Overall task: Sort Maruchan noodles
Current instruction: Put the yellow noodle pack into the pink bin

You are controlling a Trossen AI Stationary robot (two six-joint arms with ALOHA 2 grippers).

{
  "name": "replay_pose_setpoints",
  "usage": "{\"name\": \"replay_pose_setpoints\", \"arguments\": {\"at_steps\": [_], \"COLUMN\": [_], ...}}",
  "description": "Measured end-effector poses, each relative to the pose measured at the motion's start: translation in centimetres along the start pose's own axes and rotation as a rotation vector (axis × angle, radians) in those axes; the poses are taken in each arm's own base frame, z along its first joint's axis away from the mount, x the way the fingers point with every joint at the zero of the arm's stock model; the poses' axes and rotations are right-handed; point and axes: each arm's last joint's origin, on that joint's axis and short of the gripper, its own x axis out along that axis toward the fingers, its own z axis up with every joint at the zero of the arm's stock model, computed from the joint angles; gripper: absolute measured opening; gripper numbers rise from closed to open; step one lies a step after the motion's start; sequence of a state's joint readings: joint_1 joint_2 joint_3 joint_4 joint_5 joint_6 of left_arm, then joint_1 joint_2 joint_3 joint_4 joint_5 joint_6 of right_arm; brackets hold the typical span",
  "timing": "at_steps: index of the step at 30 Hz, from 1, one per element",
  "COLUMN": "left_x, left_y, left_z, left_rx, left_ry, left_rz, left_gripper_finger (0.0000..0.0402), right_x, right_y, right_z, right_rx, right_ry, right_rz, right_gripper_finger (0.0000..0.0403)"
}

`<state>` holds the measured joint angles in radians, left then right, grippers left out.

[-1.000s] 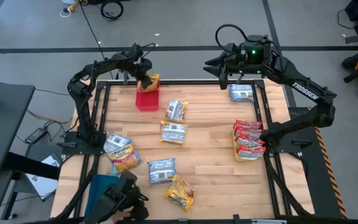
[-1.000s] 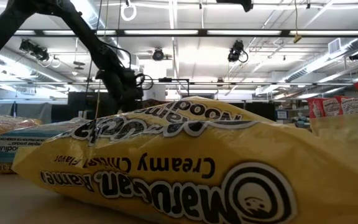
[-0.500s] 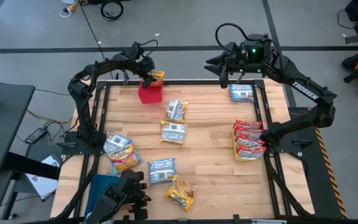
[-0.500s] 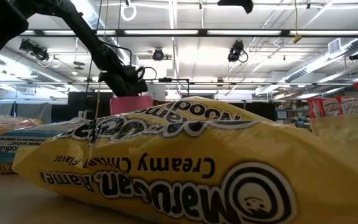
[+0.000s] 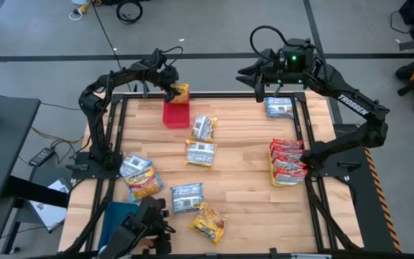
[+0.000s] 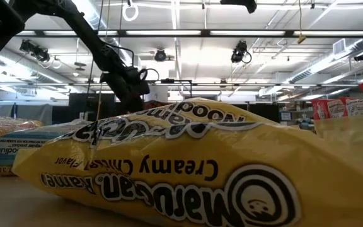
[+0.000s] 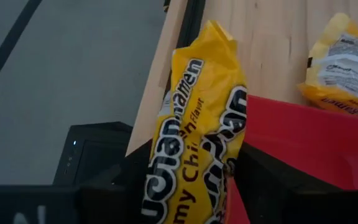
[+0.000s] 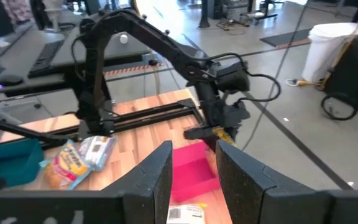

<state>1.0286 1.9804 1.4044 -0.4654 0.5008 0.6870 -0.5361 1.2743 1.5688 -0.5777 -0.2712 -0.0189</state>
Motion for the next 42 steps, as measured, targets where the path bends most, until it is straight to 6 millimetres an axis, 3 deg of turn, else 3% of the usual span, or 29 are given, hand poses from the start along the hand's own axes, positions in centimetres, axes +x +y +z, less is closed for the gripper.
{"name": "replay_pose_setpoints", "arguments": {"at_steps": [5, 14, 21, 25, 29, 33, 38, 42], "left_x": [-0.8, -4.8, -9.5, -10.4, -9.4, -7.8, -5.4, -3.1], "left_y": [-0.3, -1.8, -6.4, -10.6, -15.4, -20.0, -24.4, -27.3], "left_z": [0.5, 2.5, 5.9, 7.9, 9.6, 11.2, 12.5, 13.0], "left_rx": [0.029, 0.074, 0.053, 0.005, 0.000, 0.029, -0.037, -0.126], "left_ry": [0.019, 0.023, -0.044, -0.078, -0.058, -0.031, -0.049, -0.075], "left_rz": [0.041, 0.118, 0.125, 0.049, -0.039, -0.002, 0.135, 0.096], "left_gripper_finger": [0.0227, 0.0238, 0.0237, 0.0230, 0.0217, 0.0204, 0.0207, 0.0233], "right_x": [0.0, -0.1, -0.1, 0.1, 0.7, 1.2, 1.3, 0.9], "right_y": [-0.1, -0.3, -0.2, 0.2, 1.4, 3.5, 7.2, 9.9], "right_z": [-0.3, -0.7, -1.0, -1.3, -1.8, -2.3, -2.7, -3.2], "right_rx": [0.005, -0.016, -0.069, -0.084, -0.111, -0.127, -0.084, -0.027], "right_ry": [0.026, 0.074, 0.108, 0.127, 0.147, 0.174, 0.197, 0.209], "right_rz": [-0.006, -0.069, -0.065, -0.049, -0.022, -0.027, -0.086, -0.085], "right_gripper_finger": [0.0129, 0.0129, 0.0129, 0.0129, 0.0129, 0.0129, 0.0129, 0.0129]}}
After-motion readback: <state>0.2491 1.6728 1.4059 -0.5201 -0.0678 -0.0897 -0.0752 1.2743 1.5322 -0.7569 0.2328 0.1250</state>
